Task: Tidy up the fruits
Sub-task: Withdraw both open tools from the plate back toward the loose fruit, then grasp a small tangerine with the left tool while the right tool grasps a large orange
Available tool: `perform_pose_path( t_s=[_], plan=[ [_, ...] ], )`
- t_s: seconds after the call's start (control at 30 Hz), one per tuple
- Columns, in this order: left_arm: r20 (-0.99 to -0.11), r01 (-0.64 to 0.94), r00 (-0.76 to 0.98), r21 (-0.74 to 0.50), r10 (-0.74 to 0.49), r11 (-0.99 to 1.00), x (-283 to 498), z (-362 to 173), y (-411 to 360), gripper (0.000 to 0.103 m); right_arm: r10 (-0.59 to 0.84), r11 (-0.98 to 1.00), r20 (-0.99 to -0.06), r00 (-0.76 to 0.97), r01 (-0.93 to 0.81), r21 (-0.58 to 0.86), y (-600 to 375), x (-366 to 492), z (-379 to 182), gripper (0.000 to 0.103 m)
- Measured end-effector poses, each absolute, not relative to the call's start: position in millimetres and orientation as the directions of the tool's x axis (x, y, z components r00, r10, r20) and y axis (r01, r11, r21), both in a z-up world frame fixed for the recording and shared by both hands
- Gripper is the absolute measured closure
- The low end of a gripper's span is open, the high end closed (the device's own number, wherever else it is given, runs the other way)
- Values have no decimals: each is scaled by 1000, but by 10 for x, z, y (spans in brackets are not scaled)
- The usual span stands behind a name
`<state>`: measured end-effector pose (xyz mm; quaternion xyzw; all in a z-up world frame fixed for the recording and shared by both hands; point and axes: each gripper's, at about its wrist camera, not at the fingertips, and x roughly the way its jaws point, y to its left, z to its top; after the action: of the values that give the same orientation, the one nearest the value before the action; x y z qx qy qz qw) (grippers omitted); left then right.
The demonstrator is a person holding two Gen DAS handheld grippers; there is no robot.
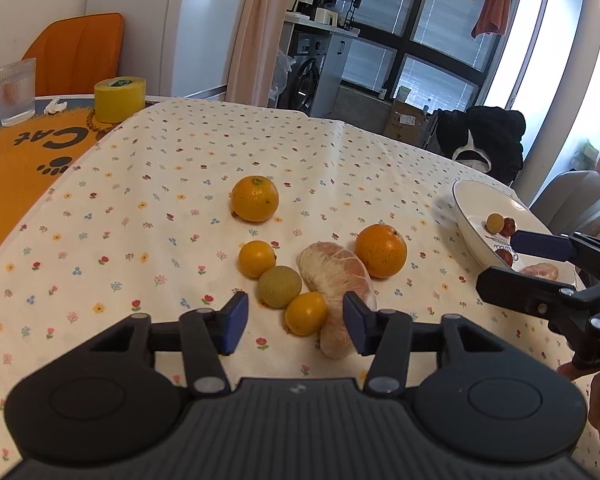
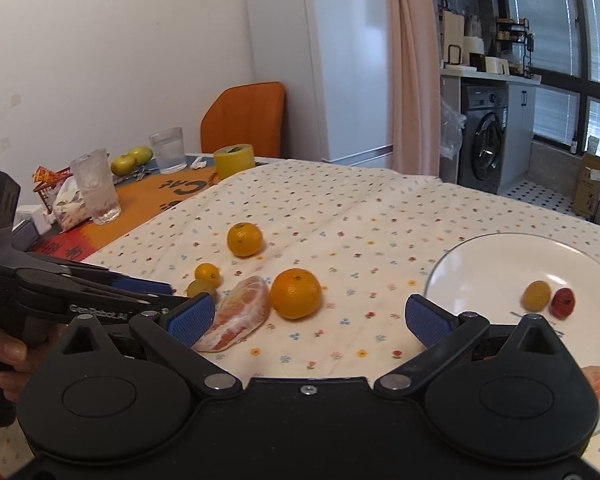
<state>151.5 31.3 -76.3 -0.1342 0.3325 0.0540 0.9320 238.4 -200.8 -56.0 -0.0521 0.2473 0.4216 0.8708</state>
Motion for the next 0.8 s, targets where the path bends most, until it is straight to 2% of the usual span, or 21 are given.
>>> perform_pose_path(
  t_s=[0.13,0.37,0.8],
  plan=[
    [-639,-184,769,-227,-4,956,1545,-807,309,71,707,637,-477,522,-763,110,-1952,2363,-582,0],
    [-632,-167,775,-247,-28,954,1556,-834,326,82,724,615,-483,493,-778,128,-1869,2389,-624,0],
    [-610,-187,792,-251,-5,950,1448,-767,460,83,702,649,-496,511,-747,148,-1730,2512,-704,1]
  ],
)
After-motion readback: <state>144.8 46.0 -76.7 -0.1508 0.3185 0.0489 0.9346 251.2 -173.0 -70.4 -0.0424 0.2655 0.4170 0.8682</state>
